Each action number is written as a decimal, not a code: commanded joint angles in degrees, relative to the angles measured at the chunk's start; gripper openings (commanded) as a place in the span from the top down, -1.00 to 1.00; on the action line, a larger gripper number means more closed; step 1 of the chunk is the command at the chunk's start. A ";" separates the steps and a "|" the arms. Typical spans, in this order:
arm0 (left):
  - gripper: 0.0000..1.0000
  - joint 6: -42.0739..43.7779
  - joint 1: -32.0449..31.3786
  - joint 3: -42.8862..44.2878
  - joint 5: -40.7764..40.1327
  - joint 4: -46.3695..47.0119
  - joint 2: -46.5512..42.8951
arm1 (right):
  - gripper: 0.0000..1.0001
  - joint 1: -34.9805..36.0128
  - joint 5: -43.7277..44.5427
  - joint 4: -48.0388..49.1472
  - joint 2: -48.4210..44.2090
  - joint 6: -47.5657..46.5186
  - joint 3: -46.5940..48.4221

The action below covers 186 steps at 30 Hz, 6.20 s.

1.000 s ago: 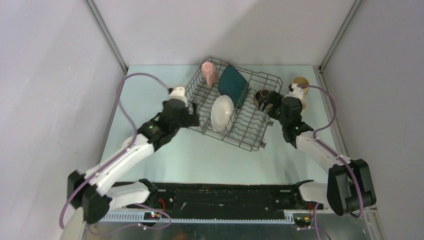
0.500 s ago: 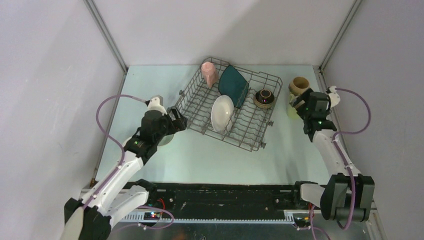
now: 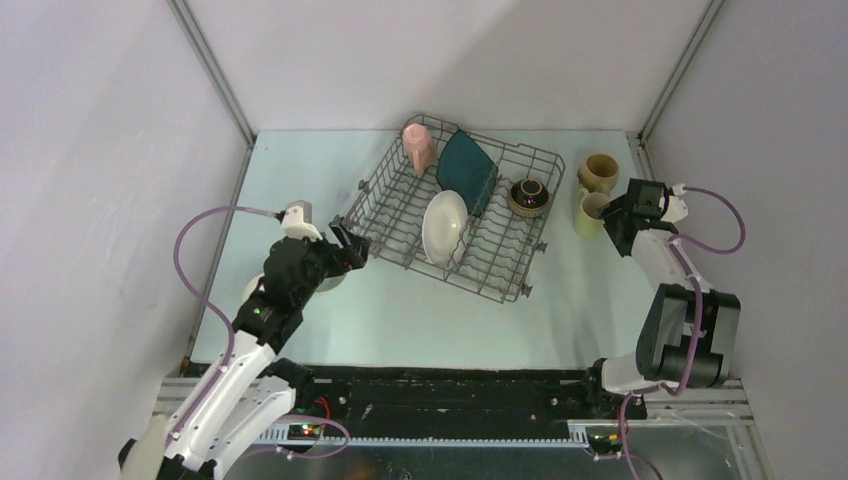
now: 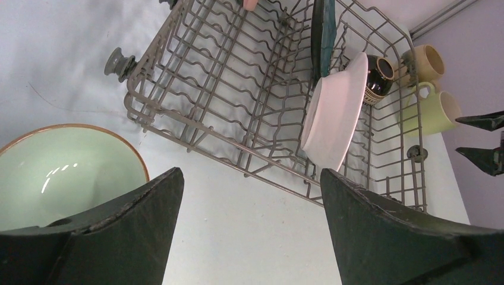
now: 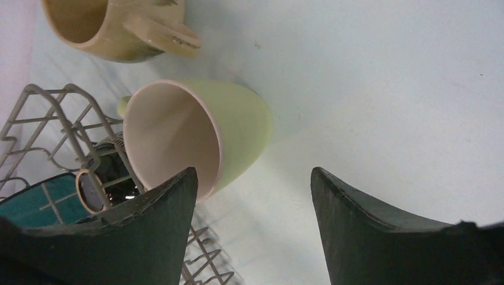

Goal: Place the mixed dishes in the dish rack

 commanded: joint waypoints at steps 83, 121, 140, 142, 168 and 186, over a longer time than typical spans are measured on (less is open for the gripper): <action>-0.32 -77.24 -10.11 5.58 43.53 72.12 25.71 | 1.00 38.17 -63.21 77.78 -9.02 -63.51 3.05; 1.00 -11.78 -7.61 22.95 13.10 -3.76 8.87 | -0.99 32.16 -54.77 70.38 -14.81 -57.57 -5.81; 1.00 25.24 -7.53 38.91 -20.66 -6.38 38.66 | -0.99 36.53 -20.83 27.03 -37.63 -45.71 -12.02; 1.00 27.00 -7.47 40.38 -20.33 -5.94 41.30 | -0.99 36.52 -20.03 24.72 -39.55 -45.79 -12.47; 1.00 29.39 -2.92 71.87 -11.03 -20.67 80.41 | -0.99 27.37 -22.39 16.77 -47.04 -37.07 -16.78; 0.82 28.94 0.10 83.25 -4.08 -27.88 92.49 | -0.99 24.79 -20.85 16.26 -43.87 -34.98 -17.54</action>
